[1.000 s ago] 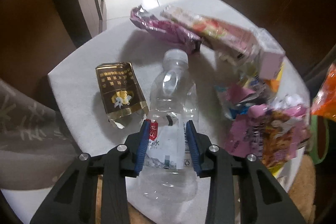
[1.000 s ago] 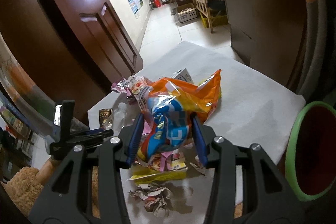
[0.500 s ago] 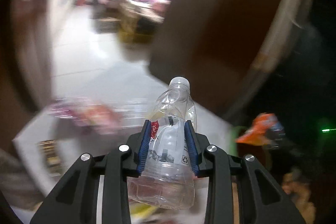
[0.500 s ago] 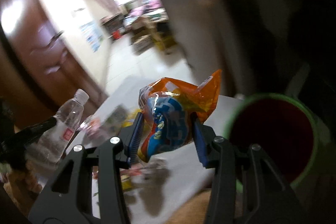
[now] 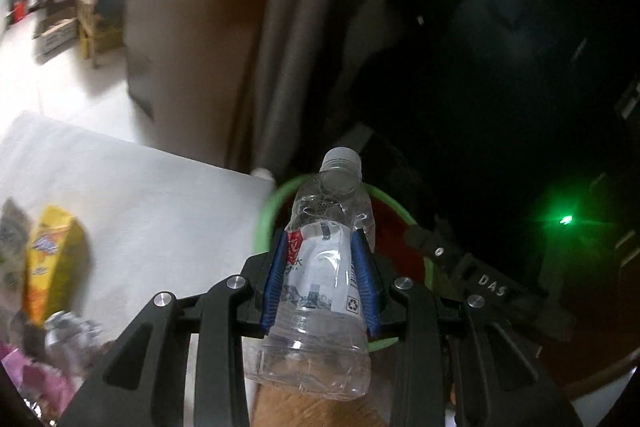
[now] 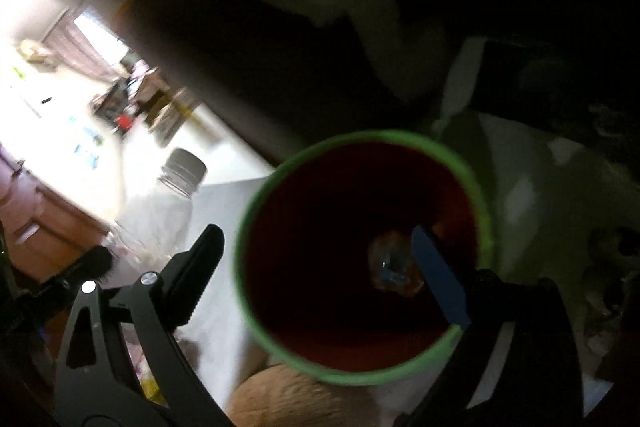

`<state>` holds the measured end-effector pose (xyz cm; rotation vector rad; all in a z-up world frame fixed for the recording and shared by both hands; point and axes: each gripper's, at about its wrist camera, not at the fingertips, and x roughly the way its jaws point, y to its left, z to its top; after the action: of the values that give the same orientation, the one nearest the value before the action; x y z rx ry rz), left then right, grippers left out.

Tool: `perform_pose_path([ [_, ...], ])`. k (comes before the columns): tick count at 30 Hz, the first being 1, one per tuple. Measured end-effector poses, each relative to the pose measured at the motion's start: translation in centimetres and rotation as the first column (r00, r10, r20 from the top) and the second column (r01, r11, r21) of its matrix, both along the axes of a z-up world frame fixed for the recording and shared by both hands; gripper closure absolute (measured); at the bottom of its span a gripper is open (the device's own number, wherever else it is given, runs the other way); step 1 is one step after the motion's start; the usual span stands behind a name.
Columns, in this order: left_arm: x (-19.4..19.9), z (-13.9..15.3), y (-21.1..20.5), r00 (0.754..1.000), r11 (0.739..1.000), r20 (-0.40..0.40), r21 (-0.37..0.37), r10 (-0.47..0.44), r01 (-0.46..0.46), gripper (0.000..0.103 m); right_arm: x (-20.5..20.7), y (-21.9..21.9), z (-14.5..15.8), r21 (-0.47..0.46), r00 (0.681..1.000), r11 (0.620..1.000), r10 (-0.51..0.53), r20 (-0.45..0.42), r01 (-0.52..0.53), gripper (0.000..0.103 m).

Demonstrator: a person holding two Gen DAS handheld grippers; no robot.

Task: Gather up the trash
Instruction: 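Carry the bottle in the left tool to the green bin and release it, then grasp the pink Pocky box with the right tool while the left tool approaches the gold cigarette pack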

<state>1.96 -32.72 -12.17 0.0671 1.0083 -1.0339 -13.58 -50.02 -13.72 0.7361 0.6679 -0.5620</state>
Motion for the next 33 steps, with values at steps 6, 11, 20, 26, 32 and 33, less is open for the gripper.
perform_pose_path([
  [6, -0.2, -3.0, -4.2, 0.995, 0.992, -0.043, 0.080, -0.091, 0.094, 0.073, -2.9, -0.9, 0.4, -0.033, 0.991, 0.991, -0.129, 0.018, 0.130, 0.010],
  [11, -1.4, -4.6, -6.5, 0.991, 0.984, -0.055, 0.121, -0.123, 0.129, 0.068, -4.9, -0.9, 0.4, -0.035, 0.988, 0.988, -0.150, 0.022, 0.151, 0.010],
  [20, -2.1, -2.4, -3.5, 0.993, 0.989, -0.005, 0.090, -0.115, 0.115, 0.065, -3.5, -0.4, 1.9, -0.058, 0.994, 0.993, -0.099, 0.039, 0.101, 0.010],
  [26, -1.1, 1.0, 3.0, 0.999, 0.998, 0.035, 0.053, -0.017, 0.015, 0.065, -2.0, 1.7, 4.4, -0.099, 0.998, 0.995, -0.016, 0.061, 0.022, 0.010],
  [32, 0.8, 4.0, 14.1, 0.977, 0.981, 0.122, 0.058, 0.176, -0.184, 0.061, 1.6, 6.3, 6.2, -0.148, 0.992, 0.983, 0.117, 0.052, -0.108, 0.010],
  [33, 1.1, 4.2, 16.4, 0.965, 0.971, 0.138, 0.065, 0.221, -0.232, 0.058, 2.1, 7.1, 6.4, -0.150, 0.990, 0.981, 0.135, 0.049, -0.127, 0.010],
])
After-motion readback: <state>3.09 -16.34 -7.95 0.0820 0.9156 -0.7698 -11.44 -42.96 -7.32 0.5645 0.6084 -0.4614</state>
